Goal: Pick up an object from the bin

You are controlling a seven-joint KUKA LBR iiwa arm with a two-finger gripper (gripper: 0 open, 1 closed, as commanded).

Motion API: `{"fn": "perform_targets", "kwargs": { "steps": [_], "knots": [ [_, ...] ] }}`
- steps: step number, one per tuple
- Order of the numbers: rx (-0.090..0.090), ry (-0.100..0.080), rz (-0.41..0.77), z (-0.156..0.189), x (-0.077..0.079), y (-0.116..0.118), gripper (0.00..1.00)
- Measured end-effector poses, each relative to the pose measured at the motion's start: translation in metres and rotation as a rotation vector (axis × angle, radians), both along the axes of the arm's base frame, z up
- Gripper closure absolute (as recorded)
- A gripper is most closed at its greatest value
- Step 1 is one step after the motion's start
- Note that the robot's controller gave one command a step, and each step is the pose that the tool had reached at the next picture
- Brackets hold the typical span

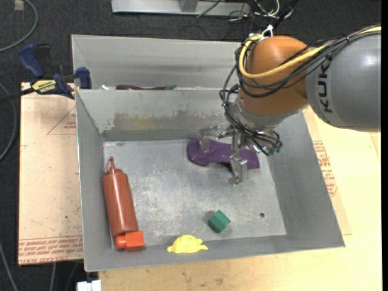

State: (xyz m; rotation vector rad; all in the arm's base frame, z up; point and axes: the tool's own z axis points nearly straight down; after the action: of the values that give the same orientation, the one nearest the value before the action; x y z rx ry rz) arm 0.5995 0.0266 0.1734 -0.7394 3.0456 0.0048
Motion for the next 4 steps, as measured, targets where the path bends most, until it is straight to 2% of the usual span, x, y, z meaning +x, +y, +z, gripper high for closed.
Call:
{"fn": "perform_targets", "kwargs": {
  "steps": [1, 2, 3, 4],
  "knots": [
    [0.001, -0.001, -0.154, -0.038, 0.018, -0.006, 0.0],
    [0.002, 0.004, -0.259, -0.061, 0.028, -0.007, 0.0],
    [0.0, -0.004, 0.048, -0.073, 0.039, -0.006, 0.0],
    [0.004, 0.001, -0.123, -0.1, 0.043, 0.004, 1.0]
  ]
}}
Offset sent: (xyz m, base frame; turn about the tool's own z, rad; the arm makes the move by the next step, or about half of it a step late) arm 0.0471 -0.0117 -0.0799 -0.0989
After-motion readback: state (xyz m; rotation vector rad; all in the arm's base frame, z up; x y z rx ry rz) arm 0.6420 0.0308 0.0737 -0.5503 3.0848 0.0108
